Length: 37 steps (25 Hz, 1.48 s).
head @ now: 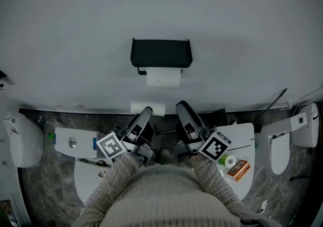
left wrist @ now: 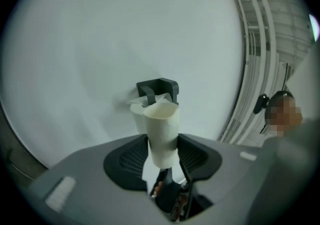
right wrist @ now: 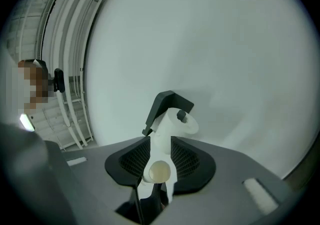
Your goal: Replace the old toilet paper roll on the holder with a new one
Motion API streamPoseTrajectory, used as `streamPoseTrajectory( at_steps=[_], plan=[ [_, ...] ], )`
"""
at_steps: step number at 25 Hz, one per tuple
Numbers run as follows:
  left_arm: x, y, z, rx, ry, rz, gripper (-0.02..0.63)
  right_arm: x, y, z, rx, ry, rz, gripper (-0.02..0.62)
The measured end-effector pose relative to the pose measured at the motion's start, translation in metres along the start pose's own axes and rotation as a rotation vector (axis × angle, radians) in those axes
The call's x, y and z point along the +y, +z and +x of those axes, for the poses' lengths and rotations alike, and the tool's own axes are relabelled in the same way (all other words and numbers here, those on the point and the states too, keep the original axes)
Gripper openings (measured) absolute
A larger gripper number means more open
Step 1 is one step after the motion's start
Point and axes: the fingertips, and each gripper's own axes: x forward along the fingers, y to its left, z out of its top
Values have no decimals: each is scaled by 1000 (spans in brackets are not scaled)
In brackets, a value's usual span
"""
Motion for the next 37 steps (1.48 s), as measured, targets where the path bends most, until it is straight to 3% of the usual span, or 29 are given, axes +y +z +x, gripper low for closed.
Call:
streamPoseTrajectory(
  at_steps=[6, 37],
  plan=[
    [-1, -6, 4, -9, 0, -10, 172, -6, 6, -9, -13, -22, -26, 0],
    [5, -7, 1, -42, 37, -15, 172, -2, -6, 1, 61, -43, -135, -2]
  ],
)
